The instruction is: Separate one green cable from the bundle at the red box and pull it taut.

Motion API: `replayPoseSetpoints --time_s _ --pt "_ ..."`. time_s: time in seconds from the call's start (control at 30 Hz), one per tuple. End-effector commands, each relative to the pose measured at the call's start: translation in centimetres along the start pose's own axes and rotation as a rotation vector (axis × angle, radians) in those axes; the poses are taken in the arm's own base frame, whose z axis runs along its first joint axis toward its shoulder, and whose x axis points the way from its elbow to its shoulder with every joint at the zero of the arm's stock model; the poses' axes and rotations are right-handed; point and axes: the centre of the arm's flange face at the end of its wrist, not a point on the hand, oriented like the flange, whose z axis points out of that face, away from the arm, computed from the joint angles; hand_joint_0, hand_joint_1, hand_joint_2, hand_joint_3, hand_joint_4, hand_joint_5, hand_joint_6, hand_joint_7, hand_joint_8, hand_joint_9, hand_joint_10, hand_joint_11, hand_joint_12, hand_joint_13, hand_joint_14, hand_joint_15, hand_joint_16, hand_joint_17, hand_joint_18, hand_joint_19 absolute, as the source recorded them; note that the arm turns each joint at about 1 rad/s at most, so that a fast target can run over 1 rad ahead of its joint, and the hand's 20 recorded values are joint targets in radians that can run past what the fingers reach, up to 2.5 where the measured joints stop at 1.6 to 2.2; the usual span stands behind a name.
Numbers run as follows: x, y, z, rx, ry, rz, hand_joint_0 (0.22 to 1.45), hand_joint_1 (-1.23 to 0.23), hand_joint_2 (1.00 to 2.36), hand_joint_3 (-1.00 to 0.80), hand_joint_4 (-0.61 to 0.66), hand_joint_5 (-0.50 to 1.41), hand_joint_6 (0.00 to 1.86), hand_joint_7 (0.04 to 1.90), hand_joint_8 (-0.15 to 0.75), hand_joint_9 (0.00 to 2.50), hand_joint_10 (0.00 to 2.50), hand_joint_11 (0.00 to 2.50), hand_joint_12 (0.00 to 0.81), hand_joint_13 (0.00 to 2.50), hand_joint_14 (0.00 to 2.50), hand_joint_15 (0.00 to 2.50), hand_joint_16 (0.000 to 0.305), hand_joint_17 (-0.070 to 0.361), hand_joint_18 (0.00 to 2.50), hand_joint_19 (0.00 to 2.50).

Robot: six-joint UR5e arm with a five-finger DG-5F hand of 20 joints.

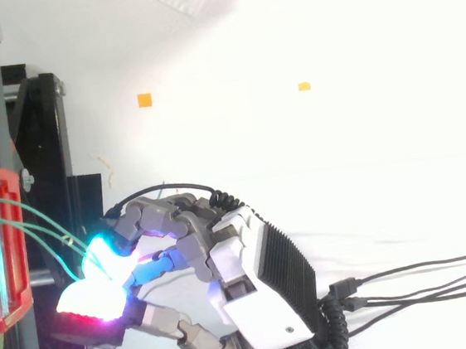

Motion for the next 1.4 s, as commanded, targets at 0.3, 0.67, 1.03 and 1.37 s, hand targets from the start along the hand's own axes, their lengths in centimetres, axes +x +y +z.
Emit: replayPoseSetpoints --time_s 0.3,0.67,1.03,1.37 --pt "0.03 0.08 -0.21 -0.001 0.002 0.001 0.66 -0.79 1.01 -0.37 0.22 -0.05 0.88 1.36 0.295 1.33 0.03 0.80 0.349 0.92 0.02 0.66 0.048 0.108 0.71 0.68" --pt "-0.02 0.19 -0.17 -0.001 0.001 0.004 0.43 -0.96 1.00 -0.50 0.17 -0.04 0.90 1.39 0.329 1.37 0.02 0.81 0.392 0.95 0.02 0.66 0.059 0.133 0.75 0.60" --pt "-0.04 0.13 -0.32 -0.001 0.000 0.009 0.33 -0.03 1.00 -0.50 0.05 0.00 0.86 1.38 0.350 1.59 0.02 0.76 0.468 1.12 0.02 0.65 0.077 0.172 0.88 0.57" --pt "-0.07 0.12 -0.33 -0.001 -0.002 0.013 0.61 -0.49 1.01 -0.36 0.06 -0.01 0.89 1.34 0.295 1.61 0.03 0.94 0.368 1.08 0.02 0.75 0.051 0.115 0.69 0.72"
